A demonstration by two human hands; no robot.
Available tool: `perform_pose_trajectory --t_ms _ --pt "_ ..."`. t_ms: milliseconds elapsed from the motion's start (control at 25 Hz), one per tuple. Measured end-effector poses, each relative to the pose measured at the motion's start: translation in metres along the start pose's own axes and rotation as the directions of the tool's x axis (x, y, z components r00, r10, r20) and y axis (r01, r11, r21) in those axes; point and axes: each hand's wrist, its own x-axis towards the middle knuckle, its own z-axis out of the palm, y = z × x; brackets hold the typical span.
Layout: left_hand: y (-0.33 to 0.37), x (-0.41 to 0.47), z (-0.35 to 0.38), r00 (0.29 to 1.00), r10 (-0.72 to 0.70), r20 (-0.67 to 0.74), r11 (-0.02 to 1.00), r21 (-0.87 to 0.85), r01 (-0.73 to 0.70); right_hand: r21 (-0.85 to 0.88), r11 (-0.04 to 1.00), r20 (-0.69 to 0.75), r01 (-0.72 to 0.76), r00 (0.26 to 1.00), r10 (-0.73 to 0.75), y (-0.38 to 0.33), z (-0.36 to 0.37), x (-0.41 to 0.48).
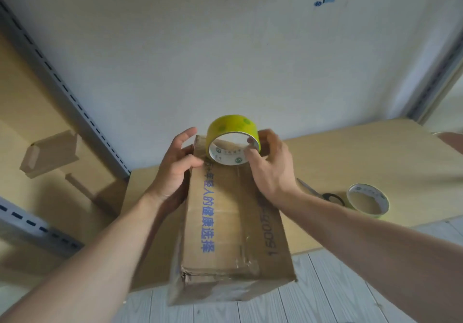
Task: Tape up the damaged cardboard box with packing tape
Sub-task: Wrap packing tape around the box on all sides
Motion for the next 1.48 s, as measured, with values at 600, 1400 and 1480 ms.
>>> perform_pose_trajectory --t_ms 600,1400,1480 --pt "-0.007 -0.002 -0.044 0.976 -0.216 -0.002 0.509 0.853 0.115 -0.347 0.916 0.297 0.201 0.950 -0.096 -0.051 -0.003 0.033" --pt "-0.002 -0.008 -0.042 0.968 -0.247 -0.039 0.341 0.932 0.125 -0.756 0.526 0.476 0.389 0.879 0.035 0.038 -0.080 0.018" --pt "0.002 -0.008 -0.039 0.979 -0.205 -0.012 0.280 0.957 0.070 -0.726 0.586 0.499 0.360 0.862 0.088 0.048 -0.069 0.014"
